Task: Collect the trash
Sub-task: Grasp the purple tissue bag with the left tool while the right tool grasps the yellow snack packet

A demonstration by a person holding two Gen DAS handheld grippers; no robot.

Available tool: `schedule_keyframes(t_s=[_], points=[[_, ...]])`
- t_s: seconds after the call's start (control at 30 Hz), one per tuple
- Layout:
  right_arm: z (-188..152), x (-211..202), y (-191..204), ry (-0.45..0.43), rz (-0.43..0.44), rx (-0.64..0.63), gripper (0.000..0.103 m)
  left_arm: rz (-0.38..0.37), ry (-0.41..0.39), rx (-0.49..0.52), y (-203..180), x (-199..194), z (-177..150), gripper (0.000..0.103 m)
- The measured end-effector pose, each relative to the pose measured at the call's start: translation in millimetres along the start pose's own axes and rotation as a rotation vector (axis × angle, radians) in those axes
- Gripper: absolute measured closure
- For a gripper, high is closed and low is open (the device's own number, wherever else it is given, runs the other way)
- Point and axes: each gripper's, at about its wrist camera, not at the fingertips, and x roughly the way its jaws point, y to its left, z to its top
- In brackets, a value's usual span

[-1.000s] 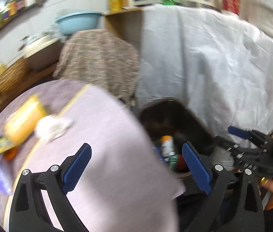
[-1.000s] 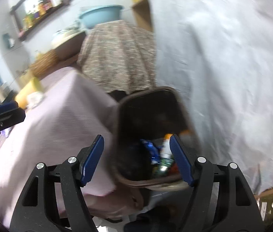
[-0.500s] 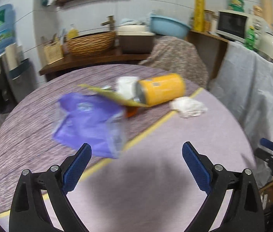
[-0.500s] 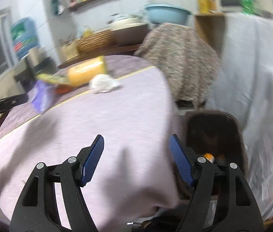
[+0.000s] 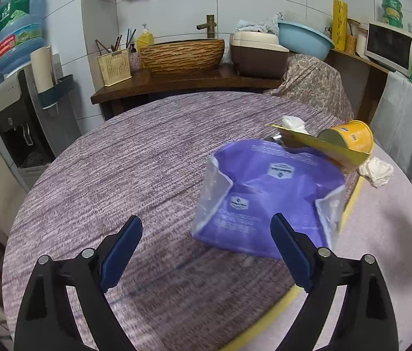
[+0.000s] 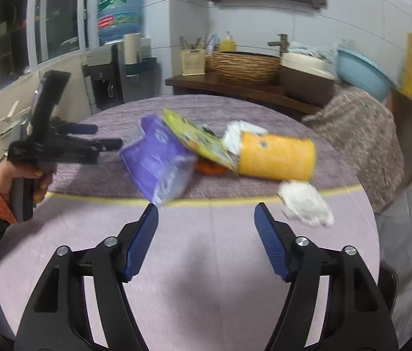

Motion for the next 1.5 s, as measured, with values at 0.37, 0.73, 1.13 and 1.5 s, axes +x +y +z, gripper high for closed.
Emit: schedule_keyframes(t_s=[0.37, 0.73, 1.13, 1.5], points=[[61.7, 76.0, 39.2, 0.018, -0.079, -0.171, 0.077, -0.069, 0.047, -0.03, 17.8, 31.8, 6.9, 0.021], [53.7, 44.1, 21.1, -0.038, -0.089, -0.093, 0.098, -0.129, 0.117, -0.011, 12.8, 53.4, 3.5, 0.078], [32.3, -26.4, 7.3, -0.104, 0.006, -0.001, 0.098, -0.124, 0.046, -0.018, 13.7, 2.7, -20.5, 0.094], [-3.5, -89.6, -34.2, -0.134, 0.11, 0.189, 0.098, -0.147, 0.005, -0.057, -7.6, -66.4, -56.4, 0.094]])
